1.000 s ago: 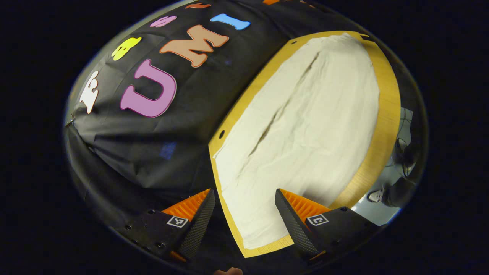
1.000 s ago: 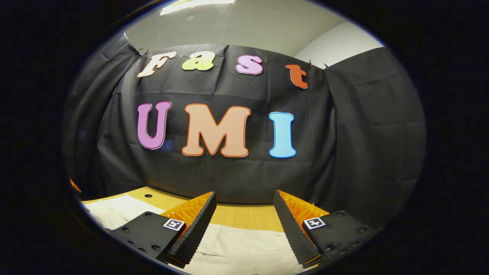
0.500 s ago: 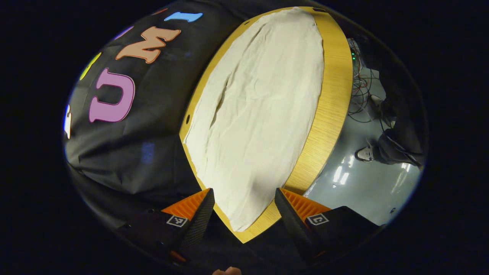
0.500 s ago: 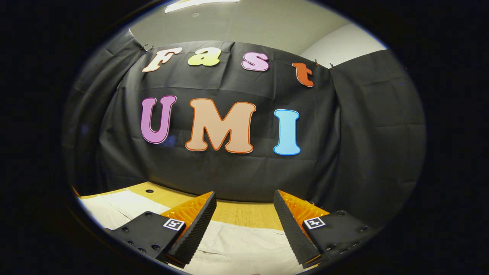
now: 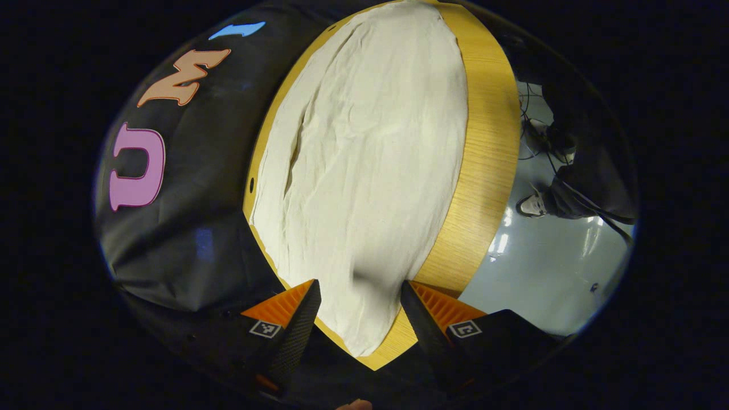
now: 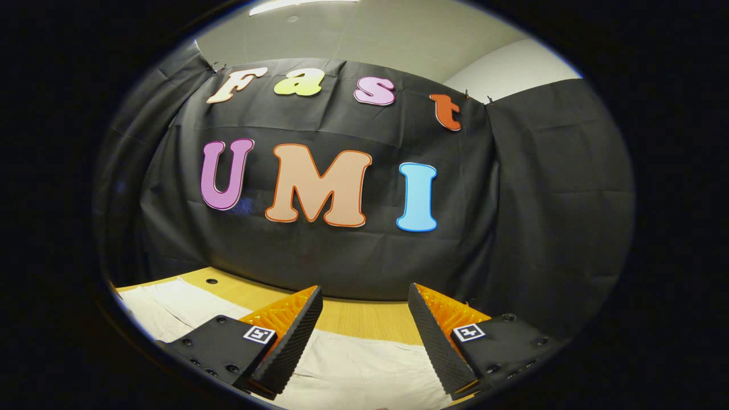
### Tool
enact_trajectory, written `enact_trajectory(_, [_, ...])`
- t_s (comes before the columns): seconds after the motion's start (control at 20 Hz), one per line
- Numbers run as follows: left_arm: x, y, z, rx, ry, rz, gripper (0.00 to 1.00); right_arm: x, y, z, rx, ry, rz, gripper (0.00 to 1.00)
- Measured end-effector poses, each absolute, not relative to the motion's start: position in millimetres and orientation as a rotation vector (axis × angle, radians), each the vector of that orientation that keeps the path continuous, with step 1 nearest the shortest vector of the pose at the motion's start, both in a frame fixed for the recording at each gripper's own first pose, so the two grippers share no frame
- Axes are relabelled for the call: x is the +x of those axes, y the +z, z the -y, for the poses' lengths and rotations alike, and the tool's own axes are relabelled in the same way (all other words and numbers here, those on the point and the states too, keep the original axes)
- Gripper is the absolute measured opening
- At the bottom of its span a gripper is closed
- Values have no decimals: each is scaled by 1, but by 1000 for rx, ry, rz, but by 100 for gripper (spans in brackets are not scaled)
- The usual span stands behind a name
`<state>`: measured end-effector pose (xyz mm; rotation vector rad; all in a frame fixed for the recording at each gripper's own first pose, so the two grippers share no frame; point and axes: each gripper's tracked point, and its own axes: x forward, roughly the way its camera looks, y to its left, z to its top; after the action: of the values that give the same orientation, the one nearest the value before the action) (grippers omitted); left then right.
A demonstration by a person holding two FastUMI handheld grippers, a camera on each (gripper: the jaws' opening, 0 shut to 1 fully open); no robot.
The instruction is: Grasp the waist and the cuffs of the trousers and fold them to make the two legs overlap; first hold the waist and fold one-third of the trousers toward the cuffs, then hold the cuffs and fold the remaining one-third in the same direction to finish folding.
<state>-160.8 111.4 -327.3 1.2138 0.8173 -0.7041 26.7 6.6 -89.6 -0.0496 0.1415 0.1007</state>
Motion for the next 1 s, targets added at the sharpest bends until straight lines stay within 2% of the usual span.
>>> enact_trajectory(0.15, [-146,-332,-112,1222,-706,-813,91,27,-91,-4,-59,99,-142,97])
enact_trajectory(0.2, [-140,-332,-110,1233,-705,-800,87,26,-92,-5,-63,100,-143,97])
enact_trajectory(0.35, [-129,-337,-109,1254,-686,-795,85,25,-95,-9,-77,119,-149,97])
enact_trajectory(0.4, [-130,-339,-108,1253,-684,-799,76,24,-98,-11,-82,129,-155,97])
enact_trajectory(0.45, [-130,-342,-105,1252,-685,-801,72,24,-101,-11,-93,132,-161,97])
enact_trajectory(0.5, [-133,-344,-106,1254,-689,-805,59,23,-103,-10,-108,135,-167,98])
enact_trajectory(0.55, [-134,-346,-106,1262,-692,-803,52,23,-105,-9,-124,139,-171,97])
enact_trajectory(0.6, [-136,-348,-105,1263,-696,-814,40,20,-107,-7,-140,144,-174,97])
enact_trajectory(0.65, [-139,-349,-104,1259,-697,-823,36,18,-108,-7,-159,150,-176,97])
enact_trajectory(0.7, [-142,-352,-104,1252,-698,-837,23,16,-111,-6,-180,158,-180,97])
enact_trajectory(0.75, [-143,-353,-104,1258,-689,-836,17,13,-116,-4,-200,170,-190,97])
enact_trajectory(0.8, [-145,-352,-104,1268,-685,-830,5,9,-121,-3,-221,184,-201,97])
enact_trajectory(1.0, [-144,-352,-103,1292,-653,-790,2,-11,-142,15,-331,223,-246,97])
